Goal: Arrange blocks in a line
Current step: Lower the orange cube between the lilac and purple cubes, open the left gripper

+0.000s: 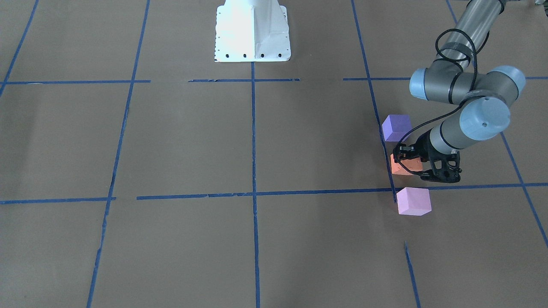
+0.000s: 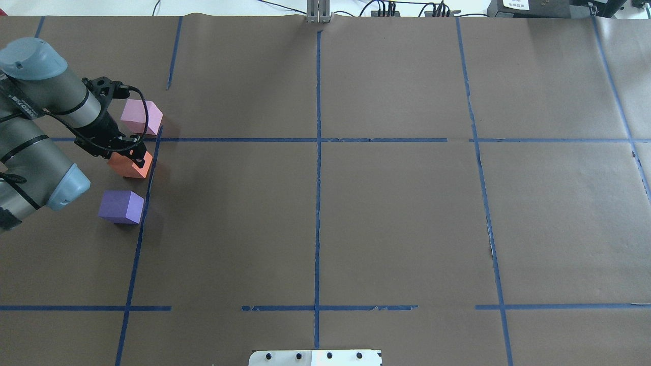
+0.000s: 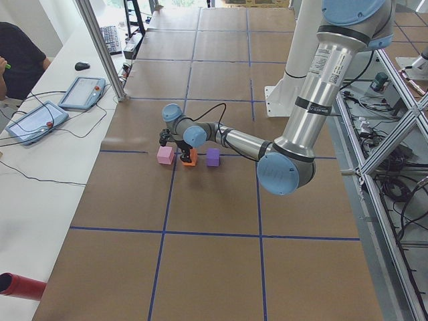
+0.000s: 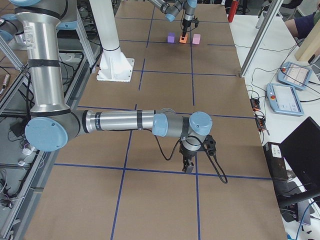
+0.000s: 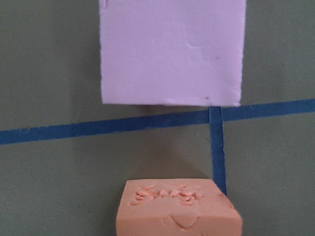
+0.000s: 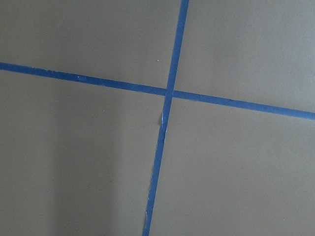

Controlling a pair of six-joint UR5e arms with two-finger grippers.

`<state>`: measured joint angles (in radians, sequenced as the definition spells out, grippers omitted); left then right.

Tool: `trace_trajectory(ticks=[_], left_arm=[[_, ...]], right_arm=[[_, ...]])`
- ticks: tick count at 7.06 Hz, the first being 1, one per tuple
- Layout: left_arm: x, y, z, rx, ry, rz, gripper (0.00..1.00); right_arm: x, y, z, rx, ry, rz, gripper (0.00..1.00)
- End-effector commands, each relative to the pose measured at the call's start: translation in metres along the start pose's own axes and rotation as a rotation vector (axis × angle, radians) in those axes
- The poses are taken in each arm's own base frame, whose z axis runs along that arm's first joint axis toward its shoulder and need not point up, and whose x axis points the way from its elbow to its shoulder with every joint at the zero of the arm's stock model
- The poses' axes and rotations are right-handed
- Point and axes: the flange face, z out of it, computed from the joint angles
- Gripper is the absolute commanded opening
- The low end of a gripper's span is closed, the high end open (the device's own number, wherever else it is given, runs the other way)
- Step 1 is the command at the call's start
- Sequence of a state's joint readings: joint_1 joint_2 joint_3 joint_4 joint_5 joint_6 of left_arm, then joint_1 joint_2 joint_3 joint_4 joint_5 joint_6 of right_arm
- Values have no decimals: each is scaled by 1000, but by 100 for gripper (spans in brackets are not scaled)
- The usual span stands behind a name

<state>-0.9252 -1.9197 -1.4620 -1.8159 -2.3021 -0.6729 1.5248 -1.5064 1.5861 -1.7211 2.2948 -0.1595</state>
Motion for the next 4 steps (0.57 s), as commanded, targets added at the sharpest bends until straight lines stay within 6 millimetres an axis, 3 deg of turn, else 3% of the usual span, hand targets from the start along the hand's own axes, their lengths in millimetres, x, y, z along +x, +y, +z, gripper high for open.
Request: trace_trajectory(ticks=[1,4], left_arm=[[1,1,1,-3,-2,0,67],[2,1,2,-6,-3,-5,96]], right_arm=[[0,0,0,0,0,0,100],[0,0,0,0,0,0,100]])
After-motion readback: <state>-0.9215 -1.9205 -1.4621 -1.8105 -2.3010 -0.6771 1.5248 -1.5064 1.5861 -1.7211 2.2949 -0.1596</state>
